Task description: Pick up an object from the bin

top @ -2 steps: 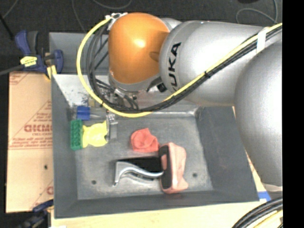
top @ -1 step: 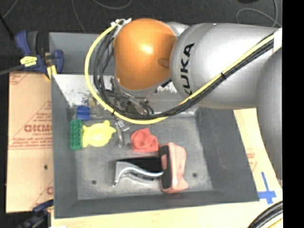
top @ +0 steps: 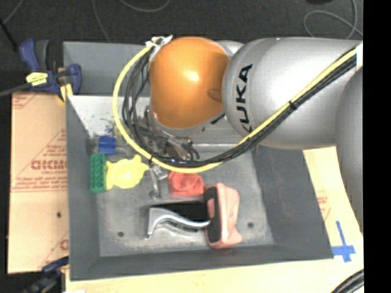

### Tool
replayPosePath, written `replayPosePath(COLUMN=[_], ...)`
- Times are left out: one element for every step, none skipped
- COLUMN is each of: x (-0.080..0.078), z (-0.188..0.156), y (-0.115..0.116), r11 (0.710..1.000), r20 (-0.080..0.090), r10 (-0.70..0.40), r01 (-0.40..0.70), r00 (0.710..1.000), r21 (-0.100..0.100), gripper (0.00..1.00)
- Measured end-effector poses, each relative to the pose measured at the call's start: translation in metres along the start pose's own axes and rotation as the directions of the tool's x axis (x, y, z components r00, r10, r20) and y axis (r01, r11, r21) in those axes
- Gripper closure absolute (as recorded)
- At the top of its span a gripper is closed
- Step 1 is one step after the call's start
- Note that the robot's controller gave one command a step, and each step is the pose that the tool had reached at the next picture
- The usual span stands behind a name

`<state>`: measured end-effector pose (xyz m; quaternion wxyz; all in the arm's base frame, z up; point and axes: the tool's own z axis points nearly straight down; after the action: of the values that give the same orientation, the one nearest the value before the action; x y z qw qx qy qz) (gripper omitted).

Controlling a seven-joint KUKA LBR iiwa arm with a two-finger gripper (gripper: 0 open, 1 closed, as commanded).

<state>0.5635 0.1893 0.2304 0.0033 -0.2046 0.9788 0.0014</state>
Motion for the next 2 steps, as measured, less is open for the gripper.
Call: replayPosePath(x=[0.008,0.014], z=[0.024,0.068], y=[0.000,0.026], r11=[0.989,0.998], r20=[0.001,0.005], r10=[0.151,-0.063], r01=[-0.151,0.063], r00=[0.989,0.998], r21=[0.002,0.003], gripper=[0.00,0.00])
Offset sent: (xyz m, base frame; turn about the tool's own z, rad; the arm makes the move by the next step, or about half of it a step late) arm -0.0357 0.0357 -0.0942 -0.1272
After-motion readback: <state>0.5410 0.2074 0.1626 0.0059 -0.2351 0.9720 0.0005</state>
